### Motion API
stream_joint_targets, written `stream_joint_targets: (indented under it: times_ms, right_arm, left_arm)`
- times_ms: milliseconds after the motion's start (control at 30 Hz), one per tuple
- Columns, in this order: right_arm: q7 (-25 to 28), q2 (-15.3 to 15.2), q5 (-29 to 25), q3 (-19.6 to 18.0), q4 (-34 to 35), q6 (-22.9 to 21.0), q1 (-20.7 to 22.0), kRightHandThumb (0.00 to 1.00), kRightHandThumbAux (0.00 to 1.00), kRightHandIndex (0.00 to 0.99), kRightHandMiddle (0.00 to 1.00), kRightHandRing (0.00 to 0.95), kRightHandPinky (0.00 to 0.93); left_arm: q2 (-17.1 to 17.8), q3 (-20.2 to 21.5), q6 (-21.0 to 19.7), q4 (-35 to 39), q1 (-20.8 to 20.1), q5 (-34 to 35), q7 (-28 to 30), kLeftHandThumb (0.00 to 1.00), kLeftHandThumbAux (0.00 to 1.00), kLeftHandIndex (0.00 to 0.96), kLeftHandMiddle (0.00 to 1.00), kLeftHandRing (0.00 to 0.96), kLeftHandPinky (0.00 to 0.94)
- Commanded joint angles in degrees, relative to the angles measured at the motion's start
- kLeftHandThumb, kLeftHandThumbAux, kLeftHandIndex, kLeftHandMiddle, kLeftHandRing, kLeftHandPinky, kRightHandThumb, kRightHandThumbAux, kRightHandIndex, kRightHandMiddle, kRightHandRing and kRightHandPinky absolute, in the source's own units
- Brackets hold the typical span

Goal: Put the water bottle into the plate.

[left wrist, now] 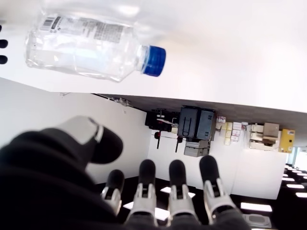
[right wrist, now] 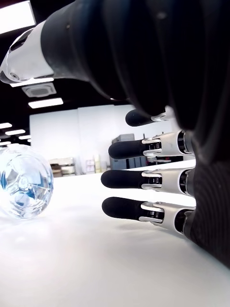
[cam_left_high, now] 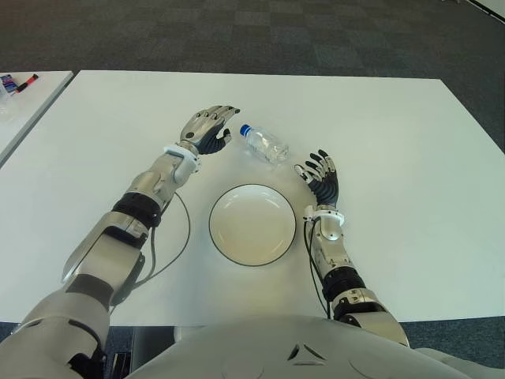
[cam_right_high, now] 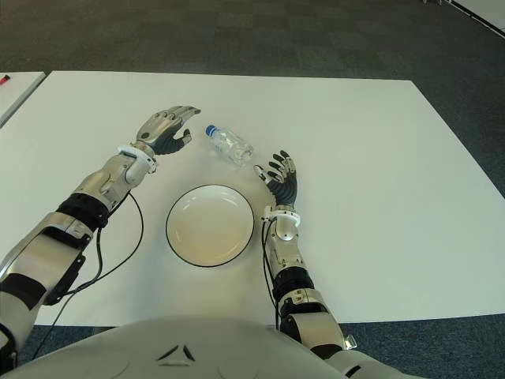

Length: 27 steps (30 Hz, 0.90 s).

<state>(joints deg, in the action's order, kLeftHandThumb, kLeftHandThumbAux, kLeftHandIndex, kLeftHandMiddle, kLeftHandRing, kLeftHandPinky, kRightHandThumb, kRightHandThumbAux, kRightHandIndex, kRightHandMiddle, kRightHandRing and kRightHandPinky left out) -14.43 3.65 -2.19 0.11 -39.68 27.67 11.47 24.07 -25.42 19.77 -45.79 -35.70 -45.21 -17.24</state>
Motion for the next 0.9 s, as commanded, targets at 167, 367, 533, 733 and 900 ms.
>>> stream_joint_targets:
  times_ms: [167, 367, 533, 733, 900]
  right_arm:
    - [0.3, 4.4, 0.0, 0.4, -0.4, 0.3, -0.8, 0.646, 0.785, 0.128, 0.226, 0.248, 0.304]
    - [0.3, 4.5, 0.1, 0.6, -0.6, 0.5, -0.9, 0.672, 0.792, 0.126, 0.226, 0.244, 0.298]
    - [0.2, 4.5, 0.1, 1.0, -1.1, 0.8, -0.8, 0.676, 0.795, 0.126, 0.228, 0.245, 0.299]
    - [-0.2, 4.6, 0.4, 1.2, -1.7, 1.1, -0.7, 0.678, 0.798, 0.13, 0.235, 0.248, 0.299]
    - [-0.6, 4.9, 0.5, 1.3, -2.1, 1.7, -0.7, 0.693, 0.795, 0.136, 0.24, 0.251, 0.296]
  left_arm:
    - [0.1, -2.2, 0.0, -3.9, -2.5, -1.5, -0.5, 0.719, 0.539, 0.011, 0.078, 0.093, 0.136]
    - [-0.1, -3.7, -0.4, -6.3, -4.2, -2.6, -0.9, 0.723, 0.532, 0.007, 0.07, 0.092, 0.151]
    - [-0.4, -5.8, -0.6, -8.8, -6.3, -4.5, -2.0, 0.713, 0.54, 0.006, 0.069, 0.094, 0.175]
    - [-1.0, -8.6, 0.1, -12.6, -9.6, -6.1, -2.5, 0.706, 0.523, 0.002, 0.067, 0.101, 0.19]
    - [-1.3, -11.2, 0.6, -15.5, -12.1, -7.6, -3.1, 0.713, 0.51, 0.0, 0.06, 0.102, 0.194]
